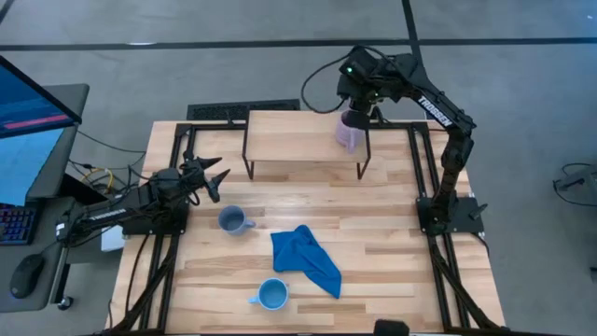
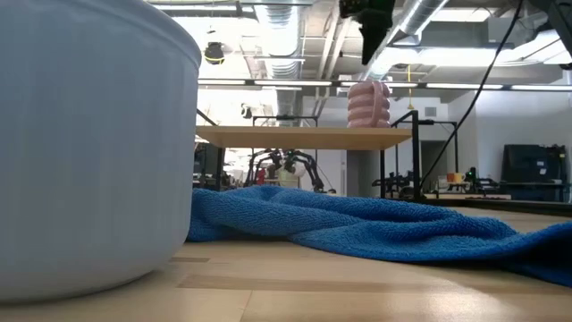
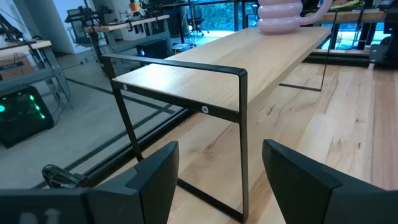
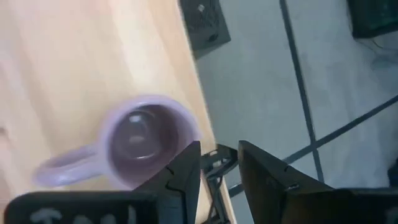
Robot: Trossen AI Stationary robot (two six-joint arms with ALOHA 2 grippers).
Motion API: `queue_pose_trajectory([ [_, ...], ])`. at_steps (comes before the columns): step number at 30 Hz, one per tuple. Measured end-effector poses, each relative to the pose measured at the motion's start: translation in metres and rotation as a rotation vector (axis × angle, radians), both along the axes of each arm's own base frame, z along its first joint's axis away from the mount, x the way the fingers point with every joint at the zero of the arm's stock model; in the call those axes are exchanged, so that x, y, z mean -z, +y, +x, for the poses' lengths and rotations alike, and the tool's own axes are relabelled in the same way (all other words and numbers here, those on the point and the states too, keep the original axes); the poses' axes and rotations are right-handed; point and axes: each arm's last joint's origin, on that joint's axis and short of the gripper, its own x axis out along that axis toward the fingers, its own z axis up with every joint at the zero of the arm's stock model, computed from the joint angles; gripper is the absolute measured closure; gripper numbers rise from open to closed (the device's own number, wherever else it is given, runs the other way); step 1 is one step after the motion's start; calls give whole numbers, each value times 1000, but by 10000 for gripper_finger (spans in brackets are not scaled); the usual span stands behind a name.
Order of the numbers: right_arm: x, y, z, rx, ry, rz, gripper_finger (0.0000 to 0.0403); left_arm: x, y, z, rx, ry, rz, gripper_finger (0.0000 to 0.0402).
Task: Stack small to large cups/mugs on shelf
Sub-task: Put the blue mug on the shelf
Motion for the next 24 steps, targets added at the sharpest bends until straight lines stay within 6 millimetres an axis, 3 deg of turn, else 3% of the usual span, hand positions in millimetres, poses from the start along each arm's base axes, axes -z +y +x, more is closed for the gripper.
queue_pose_trajectory([
  [12, -1, 57, 25, -235, -128, 245, 274, 0, 0, 0, 0, 0, 0, 178],
  [17, -14, 74, 8, -270, -166, 254, 274, 0, 0, 0, 0, 0, 1, 178],
  [24, 0, 84, -16, -242, -202, 260, 274, 0, 0, 0, 0, 0, 1, 178],
])
